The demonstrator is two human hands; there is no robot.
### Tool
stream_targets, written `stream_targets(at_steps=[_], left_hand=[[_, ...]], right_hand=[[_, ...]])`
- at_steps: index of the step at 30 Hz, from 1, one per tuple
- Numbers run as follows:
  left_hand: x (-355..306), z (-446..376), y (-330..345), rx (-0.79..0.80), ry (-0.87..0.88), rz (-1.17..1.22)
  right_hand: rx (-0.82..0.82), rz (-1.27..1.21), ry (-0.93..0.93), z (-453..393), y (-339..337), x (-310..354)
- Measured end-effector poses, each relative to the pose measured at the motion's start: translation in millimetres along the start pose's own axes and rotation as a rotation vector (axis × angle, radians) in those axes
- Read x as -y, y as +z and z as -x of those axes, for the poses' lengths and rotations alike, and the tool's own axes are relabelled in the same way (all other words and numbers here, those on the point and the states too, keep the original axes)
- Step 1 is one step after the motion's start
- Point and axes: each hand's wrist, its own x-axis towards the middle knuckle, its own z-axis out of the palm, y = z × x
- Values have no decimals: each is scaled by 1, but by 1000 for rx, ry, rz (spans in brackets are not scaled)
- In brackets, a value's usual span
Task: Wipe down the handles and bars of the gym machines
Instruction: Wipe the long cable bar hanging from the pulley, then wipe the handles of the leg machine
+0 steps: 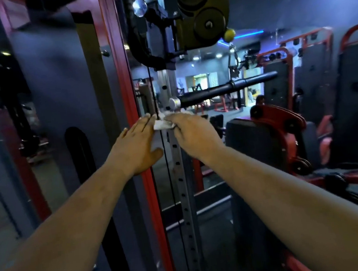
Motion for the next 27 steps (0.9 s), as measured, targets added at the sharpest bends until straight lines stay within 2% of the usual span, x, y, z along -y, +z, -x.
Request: stream_targets(at_steps=[5,12,20,27], left_hand=[[-30,61,31,152,32,76],[-117,126,94,307,130,182],[-260,170,165,470,261,254],[-413,187,207,548,360,319]], right_hand=[[202,66,192,84,3,9],[309,17,508,227,-15,-8],[350,55,765,376,-69,-66],[322,94,945,487,-161,-131]])
